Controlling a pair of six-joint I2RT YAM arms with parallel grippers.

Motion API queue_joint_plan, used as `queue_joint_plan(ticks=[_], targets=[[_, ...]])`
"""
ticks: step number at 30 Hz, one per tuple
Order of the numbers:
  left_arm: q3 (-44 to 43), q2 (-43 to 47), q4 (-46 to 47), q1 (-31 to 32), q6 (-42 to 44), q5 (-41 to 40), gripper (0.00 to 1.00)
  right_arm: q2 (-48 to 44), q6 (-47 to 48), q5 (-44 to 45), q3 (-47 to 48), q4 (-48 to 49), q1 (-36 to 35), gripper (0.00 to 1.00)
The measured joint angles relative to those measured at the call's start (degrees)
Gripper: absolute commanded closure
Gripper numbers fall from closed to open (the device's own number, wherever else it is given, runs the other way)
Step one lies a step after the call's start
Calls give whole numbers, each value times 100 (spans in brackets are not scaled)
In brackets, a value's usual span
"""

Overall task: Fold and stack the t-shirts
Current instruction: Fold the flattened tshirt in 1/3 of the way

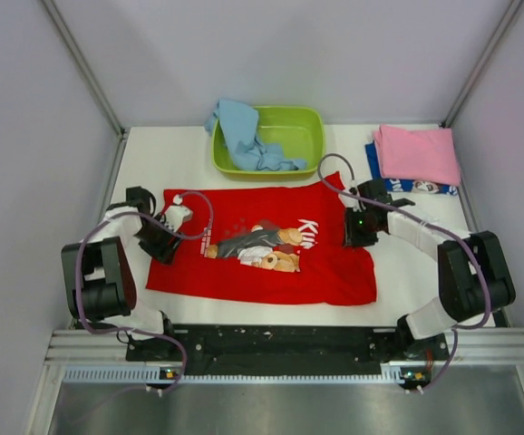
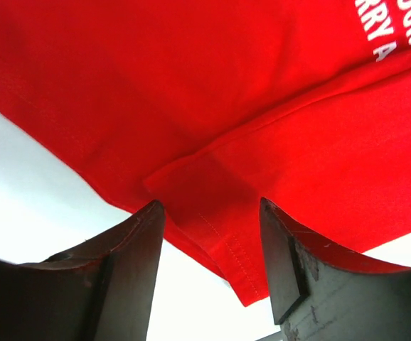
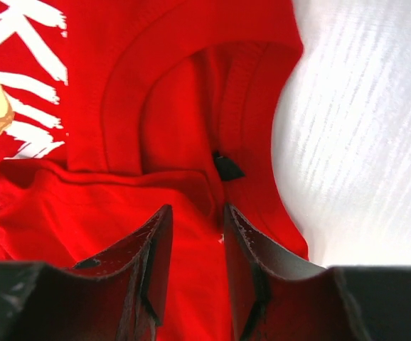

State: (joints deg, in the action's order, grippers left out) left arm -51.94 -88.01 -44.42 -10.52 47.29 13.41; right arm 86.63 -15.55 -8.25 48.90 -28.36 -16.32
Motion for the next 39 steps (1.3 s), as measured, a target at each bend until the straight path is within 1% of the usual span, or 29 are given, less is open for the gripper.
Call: queue_joint_plan(ticks=[2,3,5,7,8,9,15,23,27,34,35,37,38,39], targets=[[118,-4,44,2,-7,-2,47,17,7,22,50,0,-92,67],[170,-13,57,2,-4,-2,52,50,9,44,85,-9,-114,69],[201,-42,68,2,-42,-17,61,146,9,116,173,-17,-120,76],[203,-44,120,0,-92,-42,75,249,13,210,243,-26,-120,91],[203,-46,133,0,-127,-46,86,295,9,264,273,-37,-120,100],[203,-50,138,0,-166,-50,100,315,37,295,293,-52,-120,100],[260,-17,208,7,-358,-140,100,258,46,645,374,-157,-120,100],[538,273,479,7,-551,-350,100,-481,306,951,503,-144,-120,100],[647,389,564,7,-597,-518,100,-433,428,988,640,-46,-120,100],[761,505,662,7,-691,-793,100,-35,647,927,651,98,-120,100],[772,514,673,7,-693,-824,100,46,671,894,678,103,-120,92],[774,514,678,7,-697,-852,99,192,706,850,754,125,-120,67],[774,514,680,7,-699,-863,93,267,710,876,822,127,-120,51],[774,514,680,7,-708,-881,80,328,713,955,901,94,-120,43]])
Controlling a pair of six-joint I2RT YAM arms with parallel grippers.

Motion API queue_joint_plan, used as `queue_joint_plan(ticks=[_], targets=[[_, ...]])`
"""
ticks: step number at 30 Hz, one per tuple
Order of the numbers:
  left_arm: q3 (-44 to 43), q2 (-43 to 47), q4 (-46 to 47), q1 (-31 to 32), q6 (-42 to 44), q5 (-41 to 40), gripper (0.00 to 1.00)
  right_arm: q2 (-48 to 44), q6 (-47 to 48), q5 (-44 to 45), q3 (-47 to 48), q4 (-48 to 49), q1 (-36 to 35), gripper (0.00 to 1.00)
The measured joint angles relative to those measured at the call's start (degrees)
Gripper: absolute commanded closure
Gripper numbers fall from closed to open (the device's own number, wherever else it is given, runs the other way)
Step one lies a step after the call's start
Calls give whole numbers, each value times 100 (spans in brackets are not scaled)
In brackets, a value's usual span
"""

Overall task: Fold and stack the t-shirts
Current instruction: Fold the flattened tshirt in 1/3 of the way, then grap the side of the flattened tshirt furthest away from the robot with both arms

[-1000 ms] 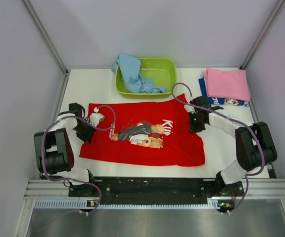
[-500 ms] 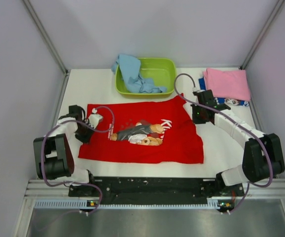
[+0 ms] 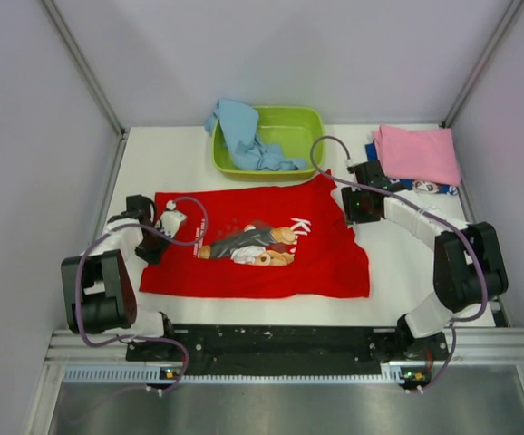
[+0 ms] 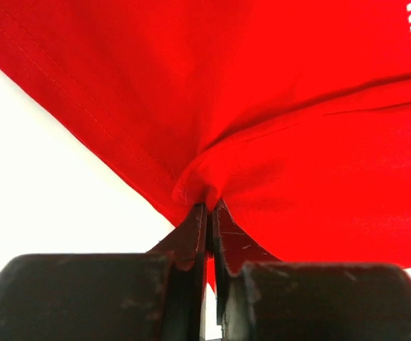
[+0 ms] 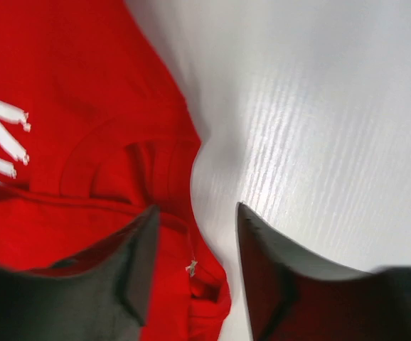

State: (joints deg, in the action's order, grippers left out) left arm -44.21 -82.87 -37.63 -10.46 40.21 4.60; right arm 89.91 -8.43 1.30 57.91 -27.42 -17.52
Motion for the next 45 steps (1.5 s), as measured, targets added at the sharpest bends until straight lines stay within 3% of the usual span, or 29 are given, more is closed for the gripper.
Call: queue_joint_plan(ticks=[2,3,5,11,16,22,24,26,28,30,31,32,33,34,39,45], targets=[[-2,0,0,0,0,-28,54,61,-59,216,162,-105,0,28],[-4,2,0,0,-9,-74,45,52,-83,343,264,-225,0,15],[-11,50,-22,-2,-20,-129,36,-59,-229,466,343,-378,0,15],[-201,562,-507,-22,-118,-179,28,-1399,-977,-20,24,-1213,2,15],[-197,1067,-1086,-76,-129,-247,27,-2518,-1952,-772,-1097,-1803,2,22],[282,855,-1106,-81,-240,-529,27,-3158,-2970,-879,-2352,-2144,-2,23],[317,581,-970,-83,-291,-577,29,-3093,-3213,-920,-2573,-2002,-2,24],[317,348,-793,-83,-330,-588,30,-2900,-3449,-1003,-2839,-1735,-2,37],[289,232,-785,-81,-369,-588,39,-2767,-3657,-1130,-2966,-1670,11,63],[297,214,-802,-81,-413,-535,50,-2736,-3799,-1261,-3067,-1600,42,99],[306,197,-820,-79,-426,-505,55,-2717,-3814,-1344,-3104,-1582,52,100],[315,181,-855,-74,-435,-433,67,-2695,-3880,-1412,-3161,-1519,68,100],[317,173,-883,-63,-442,-378,96,-2627,-3954,-1519,-3171,-1530,96,100],[321,175,-909,-61,-450,-330,100,-2583,-3980,-1574,-3167,-1530,120,100],[332,232,-999,-37,-372,-323,100,-2361,-4133,-1882,-3156,-1650,153,100],[612,616,-1106,-50,28,-911,100,-2811,-4555,-2120,-3178,-2710,179,100]])
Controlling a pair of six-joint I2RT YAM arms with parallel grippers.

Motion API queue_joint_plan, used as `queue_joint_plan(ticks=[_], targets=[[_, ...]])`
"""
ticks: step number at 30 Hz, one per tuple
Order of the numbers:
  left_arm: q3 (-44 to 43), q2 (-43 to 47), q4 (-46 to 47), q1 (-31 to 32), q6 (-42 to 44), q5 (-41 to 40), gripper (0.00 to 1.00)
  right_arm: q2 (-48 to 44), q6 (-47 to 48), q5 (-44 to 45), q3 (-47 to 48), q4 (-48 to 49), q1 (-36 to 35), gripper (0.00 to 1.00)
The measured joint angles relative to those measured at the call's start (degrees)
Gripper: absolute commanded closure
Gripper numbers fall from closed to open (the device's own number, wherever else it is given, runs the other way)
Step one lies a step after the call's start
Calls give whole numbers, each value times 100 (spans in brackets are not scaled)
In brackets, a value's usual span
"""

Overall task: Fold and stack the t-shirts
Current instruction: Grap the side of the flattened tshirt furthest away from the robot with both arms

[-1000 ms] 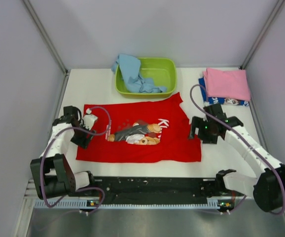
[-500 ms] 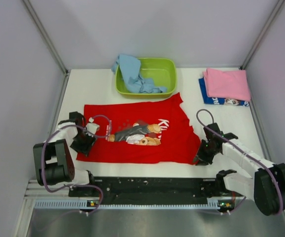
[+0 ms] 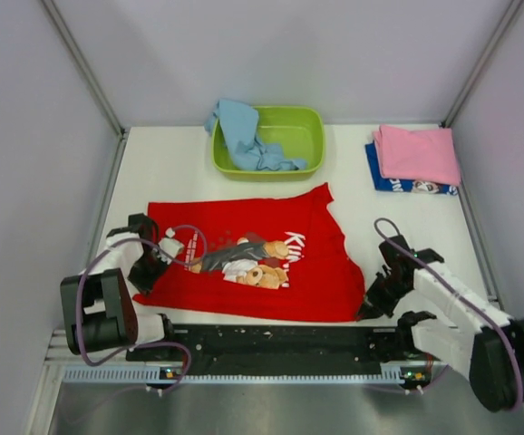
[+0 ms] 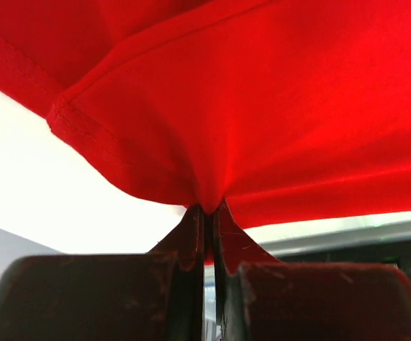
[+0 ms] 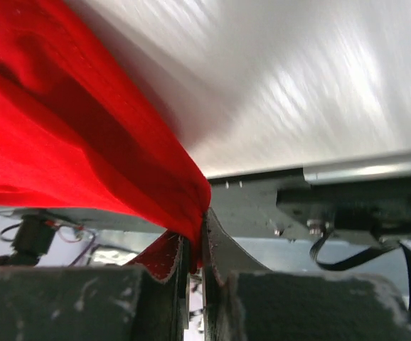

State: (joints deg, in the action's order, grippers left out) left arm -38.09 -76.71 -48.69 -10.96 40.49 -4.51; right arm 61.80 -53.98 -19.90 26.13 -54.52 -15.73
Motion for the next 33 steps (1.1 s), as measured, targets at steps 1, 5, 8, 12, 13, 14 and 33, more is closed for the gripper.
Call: queue_joint_plan(ticks=[1,5,8,12,13,14,33], targets=[[37,50,-122,0,42,-94,100,-278,-144,-90,-37,-175,22,100],[131,85,-522,-9,162,-249,78,-1364,-660,-293,-223,-841,63,87],[133,85,-739,-11,210,-236,44,-1451,-872,-310,-256,-1036,66,36],[-188,85,-1217,-39,293,-179,31,-1080,-822,-306,-83,-758,90,21],[-354,85,-1325,-48,308,-131,29,-960,-752,-210,52,-728,90,21],[-614,85,-1440,-66,321,-50,28,-807,-592,17,354,-776,90,22],[-3888,-2973,267,-476,-977,1794,22,3528,3309,575,3464,2564,81,35]])
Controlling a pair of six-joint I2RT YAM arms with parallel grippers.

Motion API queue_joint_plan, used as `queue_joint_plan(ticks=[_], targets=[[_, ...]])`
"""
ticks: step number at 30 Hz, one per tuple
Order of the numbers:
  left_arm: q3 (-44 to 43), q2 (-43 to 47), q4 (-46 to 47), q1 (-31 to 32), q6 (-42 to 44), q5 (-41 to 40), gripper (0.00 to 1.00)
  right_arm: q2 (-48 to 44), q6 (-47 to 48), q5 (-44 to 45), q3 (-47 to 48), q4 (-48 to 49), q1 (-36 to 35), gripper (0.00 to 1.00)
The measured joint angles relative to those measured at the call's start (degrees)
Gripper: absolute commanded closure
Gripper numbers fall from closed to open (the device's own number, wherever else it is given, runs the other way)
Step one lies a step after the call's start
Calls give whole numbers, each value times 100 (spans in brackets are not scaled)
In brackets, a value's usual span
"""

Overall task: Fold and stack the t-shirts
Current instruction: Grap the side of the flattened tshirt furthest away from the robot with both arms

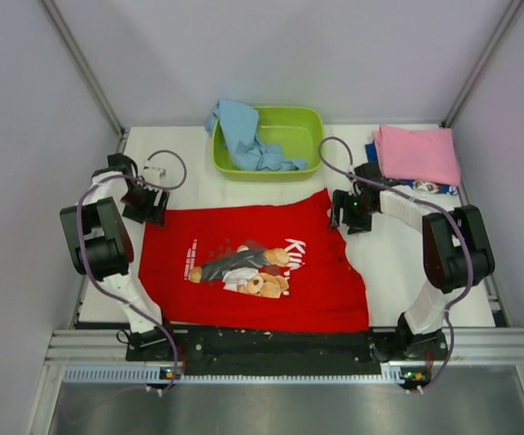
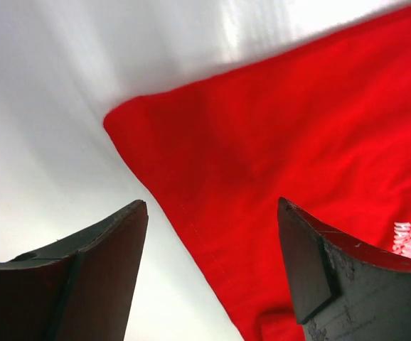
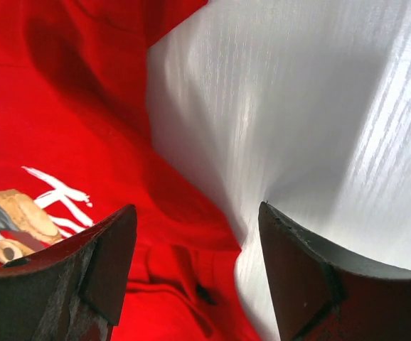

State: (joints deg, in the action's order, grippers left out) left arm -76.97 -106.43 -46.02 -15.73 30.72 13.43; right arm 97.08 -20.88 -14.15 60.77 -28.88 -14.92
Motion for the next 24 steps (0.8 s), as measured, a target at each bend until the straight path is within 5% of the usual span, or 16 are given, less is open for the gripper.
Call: queue_joint_plan(ticks=[3,6,8,9,12,24], targets=[[-20,-203,186,-63,-94,-7,22,243,186,-90,-4,155,-15,40],[-44,-363,280,-79,-164,114,27,308,221,-341,-33,446,-37,71],[-81,-446,271,-79,-258,173,45,319,232,-393,-63,562,-46,96],[-103,-459,295,-79,-321,264,60,319,190,-396,-94,616,-44,100],[-122,-531,297,-79,-459,372,100,319,57,-369,-227,686,37,100],[129,-398,599,-98,-595,297,100,-424,-490,72,-1051,525,621,100]])
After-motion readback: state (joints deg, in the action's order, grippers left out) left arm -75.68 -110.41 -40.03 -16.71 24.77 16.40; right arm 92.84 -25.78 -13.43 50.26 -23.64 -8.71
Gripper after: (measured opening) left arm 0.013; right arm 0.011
